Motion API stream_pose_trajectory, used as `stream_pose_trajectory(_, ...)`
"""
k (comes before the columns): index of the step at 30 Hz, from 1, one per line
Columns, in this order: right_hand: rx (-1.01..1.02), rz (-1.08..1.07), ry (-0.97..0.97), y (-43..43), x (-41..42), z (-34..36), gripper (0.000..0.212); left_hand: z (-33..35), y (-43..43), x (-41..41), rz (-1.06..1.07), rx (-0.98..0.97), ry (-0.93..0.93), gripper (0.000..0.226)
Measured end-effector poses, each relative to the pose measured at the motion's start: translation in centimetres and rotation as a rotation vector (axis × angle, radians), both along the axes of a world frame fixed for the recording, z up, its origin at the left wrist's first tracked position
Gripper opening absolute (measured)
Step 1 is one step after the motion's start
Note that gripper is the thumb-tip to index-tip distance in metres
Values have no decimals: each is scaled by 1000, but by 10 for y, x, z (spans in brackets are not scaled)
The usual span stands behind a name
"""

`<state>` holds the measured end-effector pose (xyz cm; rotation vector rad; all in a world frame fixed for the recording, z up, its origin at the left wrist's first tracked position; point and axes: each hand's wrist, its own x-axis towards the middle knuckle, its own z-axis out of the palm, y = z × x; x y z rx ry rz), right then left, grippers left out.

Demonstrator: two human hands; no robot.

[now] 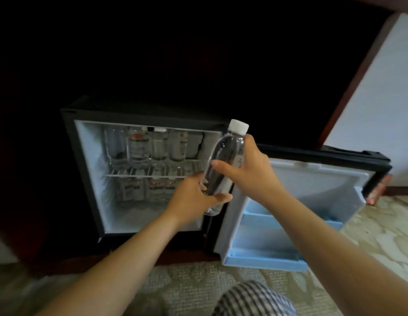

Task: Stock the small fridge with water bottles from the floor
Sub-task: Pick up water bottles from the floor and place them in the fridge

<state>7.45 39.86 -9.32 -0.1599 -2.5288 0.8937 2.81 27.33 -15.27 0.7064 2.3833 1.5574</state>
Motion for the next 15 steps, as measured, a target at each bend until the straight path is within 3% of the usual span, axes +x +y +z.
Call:
stream_pose_trajectory(2, -5, 0, -12, -5, -21, -9, 55, -7, -4, -19, -10, -8, -34, 35)
stream_pose_trajectory(6, -3, -48, -61, -13, -59, -30, 54, -25, -8, -53, 1, 7, -73, 65)
stream_pose_trajectory(11, 72, -77, -31, -27, -93, -59, 54, -49, -8, -88, -9, 27, -77, 55)
stream_pose_trajectory(15, 17, -122, -82, -29, -115, -75, 63, -64, -6, -109, 56, 46, -149, 41)
